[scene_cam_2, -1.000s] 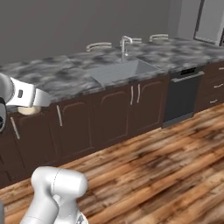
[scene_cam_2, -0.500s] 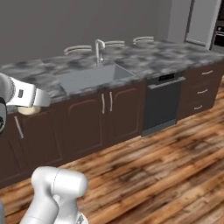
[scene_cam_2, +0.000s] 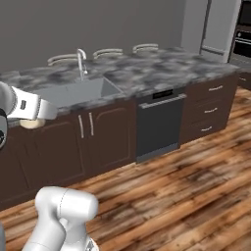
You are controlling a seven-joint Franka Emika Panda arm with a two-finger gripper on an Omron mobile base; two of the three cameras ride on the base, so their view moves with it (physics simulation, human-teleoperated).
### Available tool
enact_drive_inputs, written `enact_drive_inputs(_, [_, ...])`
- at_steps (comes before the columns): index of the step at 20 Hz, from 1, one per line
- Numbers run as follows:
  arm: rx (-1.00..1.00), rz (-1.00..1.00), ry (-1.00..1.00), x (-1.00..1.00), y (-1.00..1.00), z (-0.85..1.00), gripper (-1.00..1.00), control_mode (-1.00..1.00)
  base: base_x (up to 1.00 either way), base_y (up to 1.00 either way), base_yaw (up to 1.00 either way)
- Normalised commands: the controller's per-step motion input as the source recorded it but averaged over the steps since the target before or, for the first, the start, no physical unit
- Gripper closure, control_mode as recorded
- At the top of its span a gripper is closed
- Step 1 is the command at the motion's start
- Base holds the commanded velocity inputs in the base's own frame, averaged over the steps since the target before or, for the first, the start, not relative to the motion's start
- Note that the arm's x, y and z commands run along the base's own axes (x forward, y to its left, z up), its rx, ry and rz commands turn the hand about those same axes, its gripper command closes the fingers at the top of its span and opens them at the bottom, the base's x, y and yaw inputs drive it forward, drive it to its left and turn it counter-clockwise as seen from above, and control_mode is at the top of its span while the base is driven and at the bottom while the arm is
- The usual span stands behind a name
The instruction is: Get the candle and the wine from the cabinet and move them to the dining counter.
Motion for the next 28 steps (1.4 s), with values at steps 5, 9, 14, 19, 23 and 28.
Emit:
enact_drive_inputs(5, [0.0, 0.0, 0.0, 0.0, 0.0, 0.0, 1.0, 1.0, 1.0, -1.0, 0.09])
enact_drive_inputs(9, [0.0, 0.0, 0.0, 0.0, 0.0, 0.0, 1.0, 1.0, 1.0, -1.0, 0.1])
enact_drive_inputs(14, [0.0, 0.0, 0.0, 0.0, 0.0, 0.0, 1.0, 1.0, 1.0, -1.0, 0.11])
enact_drive_inputs(19, [0.0, 0.0, 0.0, 0.0, 0.0, 0.0, 1.0, 1.0, 0.99, -1.0, 0.11])
enact_drive_inputs(23, [0.0, 0.0, 0.0, 0.0, 0.0, 0.0, 1.0, 1.0, 0.99, -1.0, 0.12])
enact_drive_inputs(28, [0.0, 0.0, 0.0, 0.0, 0.0, 0.0, 1.0, 1.0, 0.99, -1.0, 0.15])
